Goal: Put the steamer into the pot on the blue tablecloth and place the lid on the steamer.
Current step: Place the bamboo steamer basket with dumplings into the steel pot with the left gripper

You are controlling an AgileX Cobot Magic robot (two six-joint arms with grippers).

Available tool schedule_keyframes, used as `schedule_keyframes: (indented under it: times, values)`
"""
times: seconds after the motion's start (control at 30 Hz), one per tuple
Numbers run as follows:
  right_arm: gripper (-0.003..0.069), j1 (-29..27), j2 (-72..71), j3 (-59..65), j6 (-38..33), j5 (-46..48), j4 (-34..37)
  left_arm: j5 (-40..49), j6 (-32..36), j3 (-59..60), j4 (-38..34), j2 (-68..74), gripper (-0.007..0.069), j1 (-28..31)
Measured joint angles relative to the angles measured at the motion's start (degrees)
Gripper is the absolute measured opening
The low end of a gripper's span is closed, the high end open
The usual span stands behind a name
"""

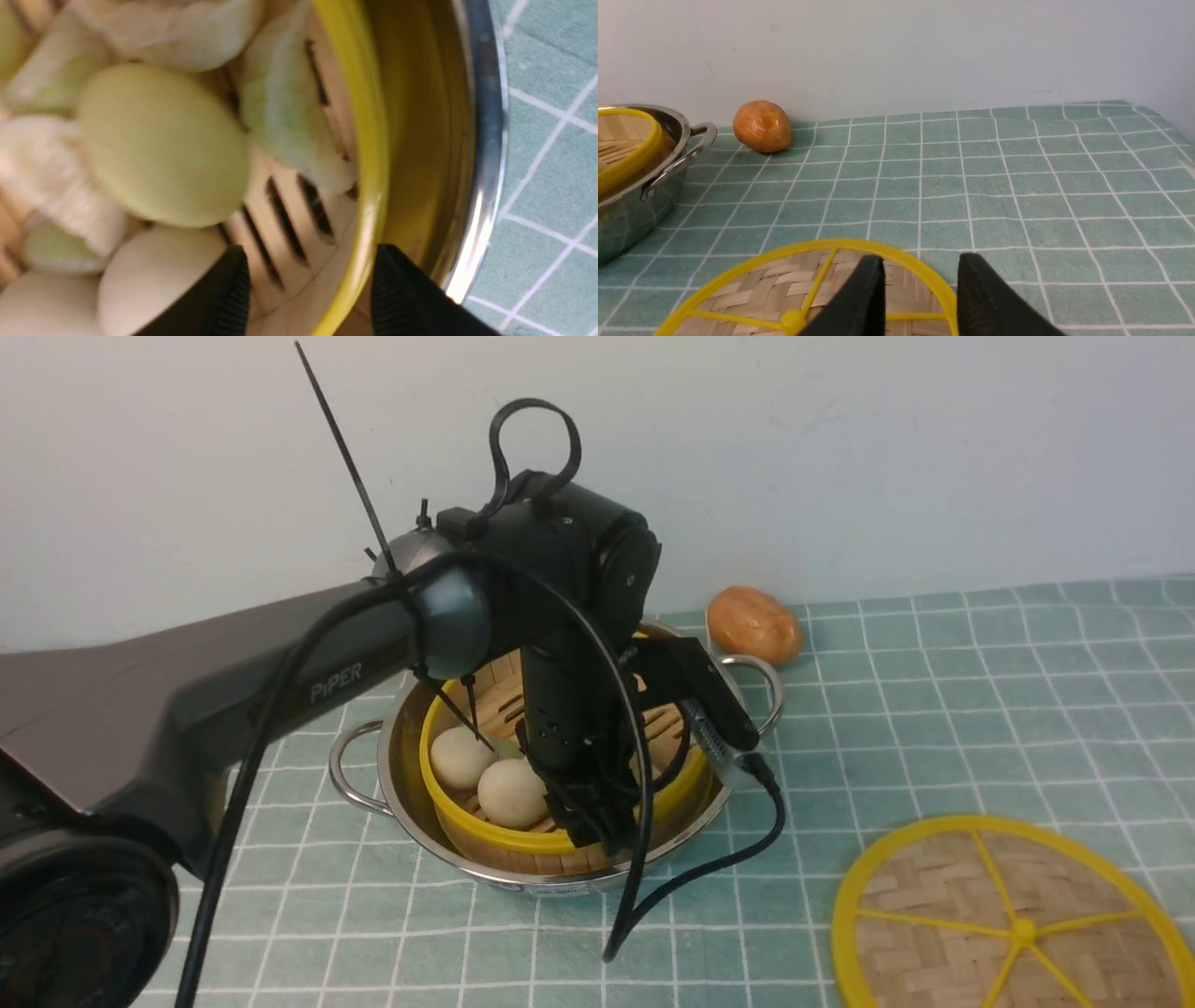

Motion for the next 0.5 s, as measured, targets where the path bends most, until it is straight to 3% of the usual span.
schedule_keyframes:
  times: [0.17, 0.5]
  values:
    - [0.024, 0.0, 0.0, 0.0, 0.0, 0.0, 0.0, -0.04, -5.52, -0.03, 4.6, -5.24, 0.0356, 0.0]
    - [0.024, 0.0, 0.0, 0.0, 0.0, 0.0, 0.0, 0.11, -10.66, -0.14, 5.46, -19.27, 0.0356, 0.0]
